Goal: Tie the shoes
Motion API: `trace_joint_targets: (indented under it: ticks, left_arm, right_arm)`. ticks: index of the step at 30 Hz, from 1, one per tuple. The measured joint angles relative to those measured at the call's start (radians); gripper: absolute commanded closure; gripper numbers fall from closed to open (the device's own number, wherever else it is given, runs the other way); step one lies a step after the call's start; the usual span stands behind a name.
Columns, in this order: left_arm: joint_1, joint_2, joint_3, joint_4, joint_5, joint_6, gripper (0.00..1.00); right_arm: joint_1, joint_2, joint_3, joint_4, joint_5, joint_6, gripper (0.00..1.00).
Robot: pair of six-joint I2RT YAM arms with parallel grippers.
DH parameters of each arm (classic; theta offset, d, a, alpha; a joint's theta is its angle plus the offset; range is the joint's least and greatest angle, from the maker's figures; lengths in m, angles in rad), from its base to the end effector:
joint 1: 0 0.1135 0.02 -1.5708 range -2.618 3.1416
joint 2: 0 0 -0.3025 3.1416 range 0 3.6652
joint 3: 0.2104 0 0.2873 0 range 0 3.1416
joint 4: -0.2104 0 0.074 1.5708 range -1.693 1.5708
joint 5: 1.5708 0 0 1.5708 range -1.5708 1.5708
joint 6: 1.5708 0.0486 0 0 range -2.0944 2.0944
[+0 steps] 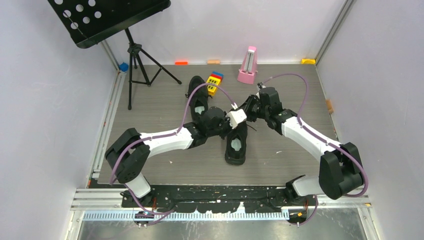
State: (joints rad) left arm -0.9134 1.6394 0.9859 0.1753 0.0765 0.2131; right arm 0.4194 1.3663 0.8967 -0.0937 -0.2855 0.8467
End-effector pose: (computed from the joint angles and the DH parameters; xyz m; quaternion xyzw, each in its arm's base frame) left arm 0.2470 -0.3260 0.2358 0.4727 0.7113 -0.2088 0.4764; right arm 0.3034 0.1502 0.2716 0.1167 0.8617 0.3831 0.3115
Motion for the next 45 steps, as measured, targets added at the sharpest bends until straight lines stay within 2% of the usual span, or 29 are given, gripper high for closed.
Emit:
trace_joint_targets:
  ticks: [4,10,18,23,25,32,40,45]
  left_arm:
    - [0.007,0.0,-0.001,0.016,0.016,-0.021,1.0]
    - [0.015,0.0,-0.004,0.034,0.034,-0.036,1.0]
    - [0.032,-0.016,-0.029,0.054,0.055,-0.056,1.0]
    - [0.032,-0.023,-0.029,0.059,0.059,-0.057,1.0]
    - [0.033,-0.023,-0.029,0.06,0.061,-0.057,1.0]
    - [0.033,-0.023,-0.029,0.06,0.077,-0.06,1.0]
    - [0.033,-0.023,-0.029,0.06,0.082,-0.06,1.0]
    - [0.033,-0.023,-0.029,0.06,0.082,-0.06,1.0]
  right_arm:
    - [0.0,0.0,-0.004,-0.013,0.0,-0.002,0.97]
    - [0.0,0.0,-0.009,-0.043,0.009,-0.006,0.84]
    - [-0.001,0.0,-0.008,-0.124,0.047,-0.04,0.73]
    - [-0.005,-0.001,-0.008,-0.155,0.053,-0.063,0.49]
    - [-0.008,-0.005,-0.008,-0.17,0.055,-0.076,0.42]
    - [-0.024,-0.057,0.017,-0.215,0.056,-0.126,0.29]
    - [-0.08,-0.082,0.036,-0.235,-0.011,-0.241,0.3]
    - [-0.129,-0.067,0.036,-0.192,-0.161,-0.338,0.29]
